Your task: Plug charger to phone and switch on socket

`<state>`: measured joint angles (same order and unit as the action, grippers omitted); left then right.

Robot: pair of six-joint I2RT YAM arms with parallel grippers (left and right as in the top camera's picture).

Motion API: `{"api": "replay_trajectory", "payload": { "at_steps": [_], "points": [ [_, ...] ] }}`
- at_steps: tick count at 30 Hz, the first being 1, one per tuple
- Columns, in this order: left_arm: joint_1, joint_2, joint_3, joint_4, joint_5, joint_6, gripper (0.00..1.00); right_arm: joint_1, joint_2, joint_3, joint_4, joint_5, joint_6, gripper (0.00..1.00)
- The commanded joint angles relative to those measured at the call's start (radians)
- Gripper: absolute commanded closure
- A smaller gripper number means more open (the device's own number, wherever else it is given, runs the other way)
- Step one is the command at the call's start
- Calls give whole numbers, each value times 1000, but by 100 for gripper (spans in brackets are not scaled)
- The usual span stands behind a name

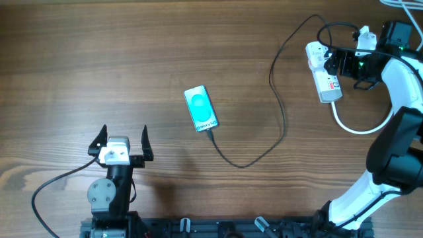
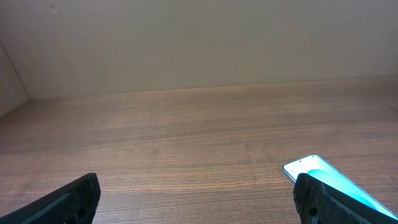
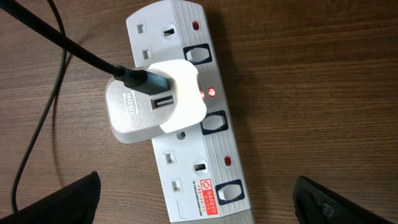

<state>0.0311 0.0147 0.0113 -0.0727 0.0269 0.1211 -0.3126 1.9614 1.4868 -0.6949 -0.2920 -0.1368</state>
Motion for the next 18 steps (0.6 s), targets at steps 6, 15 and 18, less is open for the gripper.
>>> {"api": "replay_trajectory", "payload": {
  "at_steps": [6,15,18],
  "points": [
    [-1,-10,-6,-4,-5,-10,0,5,6,-3,2,-16,-18,0],
    [-1,-10,-6,-4,-5,-10,0,5,29,-3,6,-16,-18,0],
    [-1,-10,-6,-4,-5,-10,0,5,29,-3,6,-16,-18,0]
  ]
}}
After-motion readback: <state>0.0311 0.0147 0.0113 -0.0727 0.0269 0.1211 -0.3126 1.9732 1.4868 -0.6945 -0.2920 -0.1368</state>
